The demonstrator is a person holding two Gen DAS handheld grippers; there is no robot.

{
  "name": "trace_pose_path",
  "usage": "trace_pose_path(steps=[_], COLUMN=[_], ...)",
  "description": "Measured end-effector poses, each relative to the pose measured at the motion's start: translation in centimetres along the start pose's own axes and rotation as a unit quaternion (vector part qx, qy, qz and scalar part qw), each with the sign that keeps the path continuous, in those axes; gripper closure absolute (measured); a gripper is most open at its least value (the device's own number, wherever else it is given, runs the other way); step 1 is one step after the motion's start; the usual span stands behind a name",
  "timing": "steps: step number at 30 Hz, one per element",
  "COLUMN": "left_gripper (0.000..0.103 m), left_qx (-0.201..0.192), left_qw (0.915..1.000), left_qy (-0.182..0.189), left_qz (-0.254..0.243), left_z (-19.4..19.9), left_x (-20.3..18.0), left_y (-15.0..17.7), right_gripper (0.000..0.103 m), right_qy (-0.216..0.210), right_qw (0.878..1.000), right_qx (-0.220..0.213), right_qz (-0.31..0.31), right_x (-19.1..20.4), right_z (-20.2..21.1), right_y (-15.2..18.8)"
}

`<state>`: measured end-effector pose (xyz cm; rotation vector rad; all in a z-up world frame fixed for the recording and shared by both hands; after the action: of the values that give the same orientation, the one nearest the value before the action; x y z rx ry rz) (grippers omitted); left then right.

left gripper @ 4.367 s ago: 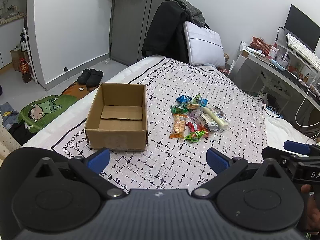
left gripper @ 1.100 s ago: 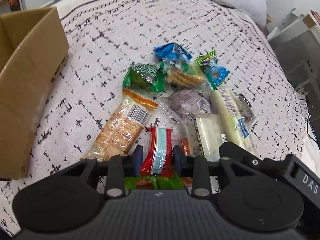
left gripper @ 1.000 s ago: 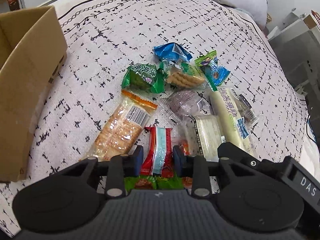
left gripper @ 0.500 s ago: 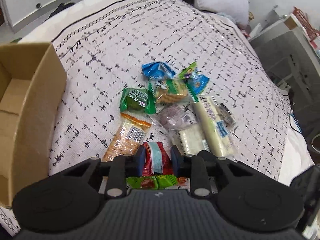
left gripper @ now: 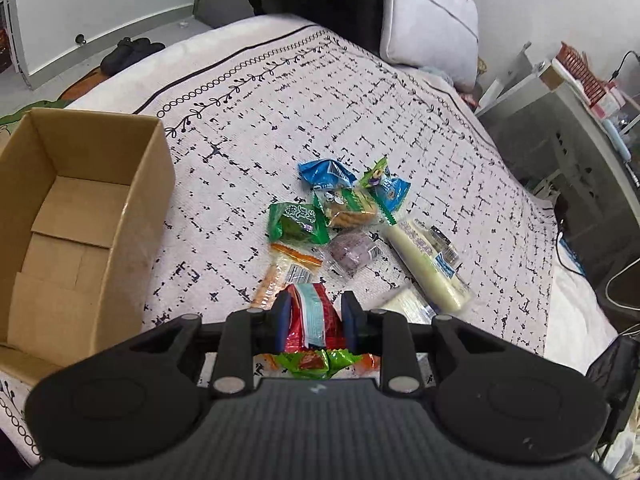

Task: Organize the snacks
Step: 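Close the left tool on the red-and-white packet while the right tool grasps the clear cheese pack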

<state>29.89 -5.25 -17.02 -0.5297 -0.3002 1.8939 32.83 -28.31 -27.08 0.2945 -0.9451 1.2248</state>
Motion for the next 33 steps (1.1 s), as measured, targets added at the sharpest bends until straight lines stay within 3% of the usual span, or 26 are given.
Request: trace_pose_path(steps=[5, 6, 7, 12, 27, 29, 31, 33], left_gripper=[0.077, 0.077, 0.077, 0.077, 0.077, 0.077, 0.077, 0.077], left_qx=[-0.013, -0.015, -0.016, -0.019, -0.016, -0.015, -0.013, -0.013], left_qw=[0.9995, 0.9993, 0.9991, 0.9986, 0.9980, 0.9979, 0.9978, 0.9977], left_qy=[0.022, 0.025, 0.030, 0.042, 0.049, 0.049, 0.051, 0.053], left_qz=[0.017, 0.022, 0.027, 0.027, 0.035, 0.038, 0.040, 0.040], left_z=[0.3, 0.2, 0.2, 0.0, -1.0, -1.1, -1.2, -1.1], left_x=[0.8, 0.9, 0.9, 1.2, 2.7, 2.9, 3.0, 3.0], left_y=[0.2, 0.1, 0.1, -0.1, -0.4, -0.4, -0.4, -0.4], right_gripper=[0.074, 0.054, 0.043, 0.026, 0.012, 0.016, 0.034, 0.039], right_qy=[0.032, 0.035, 0.043, 0.067, 0.170, 0.178, 0.176, 0.178], right_qw=[0.999, 0.999, 0.999, 0.996, 0.956, 0.950, 0.950, 0.949], right_qx=[0.009, 0.009, 0.006, -0.001, 0.042, 0.044, 0.045, 0.044], right_qz=[-0.004, -0.004, -0.002, 0.050, 0.234, 0.251, 0.255, 0.256], right_x=[-0.4, -0.4, -0.3, 1.0, 4.1, 4.3, 4.5, 4.4], right_z=[-0.5, -0.6, -0.8, -1.9, -6.4, -6.5, -6.4, -6.4], right_y=[0.1, 0.0, -0.1, -0.2, 1.5, 2.0, 2.1, 2.1])
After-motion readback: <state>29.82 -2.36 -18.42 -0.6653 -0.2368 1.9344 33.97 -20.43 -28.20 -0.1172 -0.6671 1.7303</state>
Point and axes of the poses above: each gripper's, at about its wrist camera, not at the fingertips, and z roughly against the way its jaws point, x to its left, y to its underside, the point moved 7 cm from there along -z, roughly the way its jaws point, and after that the axes turned 8 degrees about -y, right-handed, at the moved point
